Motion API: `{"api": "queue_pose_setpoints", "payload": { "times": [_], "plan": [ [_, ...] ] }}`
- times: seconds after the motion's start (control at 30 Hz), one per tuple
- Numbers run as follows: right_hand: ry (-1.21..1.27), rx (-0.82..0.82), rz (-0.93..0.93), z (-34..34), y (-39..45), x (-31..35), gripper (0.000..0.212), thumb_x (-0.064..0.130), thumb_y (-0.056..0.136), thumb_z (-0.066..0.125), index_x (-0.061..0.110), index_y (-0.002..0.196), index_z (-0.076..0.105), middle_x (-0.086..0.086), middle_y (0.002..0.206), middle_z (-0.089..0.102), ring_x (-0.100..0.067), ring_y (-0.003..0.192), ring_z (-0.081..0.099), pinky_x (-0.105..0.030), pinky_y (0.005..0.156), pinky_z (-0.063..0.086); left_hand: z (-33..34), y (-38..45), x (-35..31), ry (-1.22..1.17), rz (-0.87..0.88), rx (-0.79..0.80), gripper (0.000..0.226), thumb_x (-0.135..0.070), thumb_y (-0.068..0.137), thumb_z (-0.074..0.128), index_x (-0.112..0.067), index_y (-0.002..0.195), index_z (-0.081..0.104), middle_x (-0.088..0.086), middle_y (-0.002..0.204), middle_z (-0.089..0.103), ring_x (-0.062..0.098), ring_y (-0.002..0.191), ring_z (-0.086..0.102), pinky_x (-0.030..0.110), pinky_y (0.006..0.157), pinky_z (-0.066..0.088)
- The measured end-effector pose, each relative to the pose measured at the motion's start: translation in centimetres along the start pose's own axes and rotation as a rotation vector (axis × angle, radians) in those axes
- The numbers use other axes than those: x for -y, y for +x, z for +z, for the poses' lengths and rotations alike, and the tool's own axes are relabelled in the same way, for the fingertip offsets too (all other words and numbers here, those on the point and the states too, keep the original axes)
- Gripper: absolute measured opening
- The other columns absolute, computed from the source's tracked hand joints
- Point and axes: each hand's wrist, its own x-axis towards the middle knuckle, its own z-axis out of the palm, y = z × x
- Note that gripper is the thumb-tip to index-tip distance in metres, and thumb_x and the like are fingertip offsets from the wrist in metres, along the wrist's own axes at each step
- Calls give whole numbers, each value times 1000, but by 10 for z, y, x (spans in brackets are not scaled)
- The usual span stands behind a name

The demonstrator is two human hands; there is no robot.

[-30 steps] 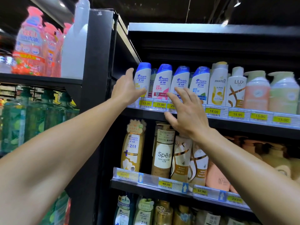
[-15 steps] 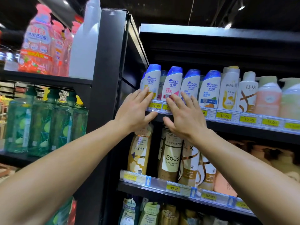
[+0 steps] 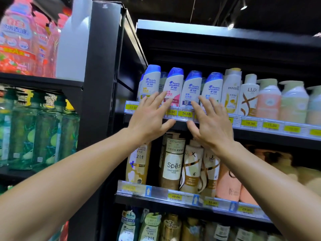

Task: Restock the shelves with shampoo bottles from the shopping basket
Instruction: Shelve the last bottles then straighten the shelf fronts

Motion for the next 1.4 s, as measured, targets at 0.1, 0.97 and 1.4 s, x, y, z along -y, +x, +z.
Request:
{"api": "queue_pose_setpoints", "payload": {
  "times": [0.1,0.97,1.4],
  "plan": [
    [-19,2,32,-2,-8,-10,72,55,90,28,14,148,40,-12,155,35,-33,142,29,-52,115,24,6,7,-15,-7,-13,8,73,-61,93,38,-19,153,30,7,163,17,24,150,12,44,120,10],
    [-50,53,72,4,-22,-30,71,58,95,32,18,154,26,-3,161,23,-30,146,19,-50,120,9,14,28,-59,-2,33,96,81,-69,89,20,-21,153,25,2,163,16,25,151,7,50,121,7],
    [-49,7,170,-22,-58,-133,66,46,90,39,12,146,43,-11,153,38,-35,138,33,-49,114,25,26,59,-146,-48,185,43,64,-53,97,33,-23,152,27,3,163,19,25,150,8,52,119,9]
  ]
}}
